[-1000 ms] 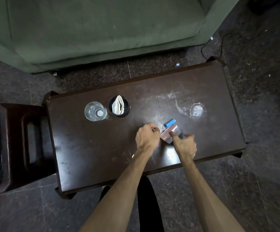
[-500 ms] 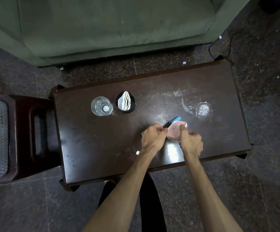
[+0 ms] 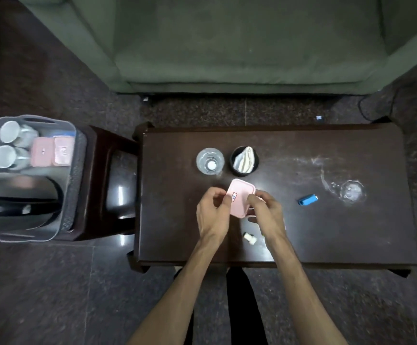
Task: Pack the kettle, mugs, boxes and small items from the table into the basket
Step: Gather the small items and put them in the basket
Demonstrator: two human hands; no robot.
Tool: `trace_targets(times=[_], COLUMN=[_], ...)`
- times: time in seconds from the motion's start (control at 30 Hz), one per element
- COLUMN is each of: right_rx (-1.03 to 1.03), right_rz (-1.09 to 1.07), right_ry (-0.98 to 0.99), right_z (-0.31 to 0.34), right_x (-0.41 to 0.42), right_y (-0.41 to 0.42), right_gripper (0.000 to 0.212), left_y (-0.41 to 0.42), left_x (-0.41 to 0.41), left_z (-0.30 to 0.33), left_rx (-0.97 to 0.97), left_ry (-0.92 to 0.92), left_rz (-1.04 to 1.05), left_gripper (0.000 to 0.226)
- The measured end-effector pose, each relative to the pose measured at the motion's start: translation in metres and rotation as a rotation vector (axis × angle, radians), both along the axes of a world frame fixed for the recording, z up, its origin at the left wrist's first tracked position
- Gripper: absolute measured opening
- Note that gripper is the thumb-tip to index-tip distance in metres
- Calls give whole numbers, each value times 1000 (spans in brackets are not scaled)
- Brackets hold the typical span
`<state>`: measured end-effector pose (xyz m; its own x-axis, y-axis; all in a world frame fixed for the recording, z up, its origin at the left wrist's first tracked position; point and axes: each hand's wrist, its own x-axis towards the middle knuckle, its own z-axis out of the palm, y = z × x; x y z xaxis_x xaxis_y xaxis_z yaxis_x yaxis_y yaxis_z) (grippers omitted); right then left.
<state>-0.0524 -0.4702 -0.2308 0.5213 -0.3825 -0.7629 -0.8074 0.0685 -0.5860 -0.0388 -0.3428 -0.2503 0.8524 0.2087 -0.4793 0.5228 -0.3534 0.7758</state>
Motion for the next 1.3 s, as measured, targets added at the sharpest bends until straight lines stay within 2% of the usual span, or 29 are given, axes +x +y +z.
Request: trace_targets(times=[0.23,0.33,0.47,0.6,0.7,0.83,0.93,1.07,1.17,1.3], right_rx=[55,82,80,114,152,143,118,103,80,62], right_rz=[181,230,310,425,492,545,549,493,456,355], right_ry=[-93,-136,-192,-260,-282,-300,-290,-247,-240,-247], right_z=[21,26,22,25,27,33,30,18,8,4], right_x=[51,72,101,133,157,173,168,152,142,131], right_y=[106,148,208,270,315,349,347,326,307,276], right_gripper=[41,30,46,49,41,27,20,16,17,22], left_y=[100,138,198,259,305,352,375,384,386,387], left_x=[30,47,70,96,123,158,175,188,199,203], left_z=[18,27,33,36,36,34,27,12,3,8], left_rx=[25,39,67,119,212,312,342,331,327,427], left_ry=[-92,-148,-196,-227,-234,-163,-82,-3,-9,-33], left_rz=[238,323,433,560,643,708,703,585,535,391], left_gripper=[4,11,12,21,14,20,21,24,28,31])
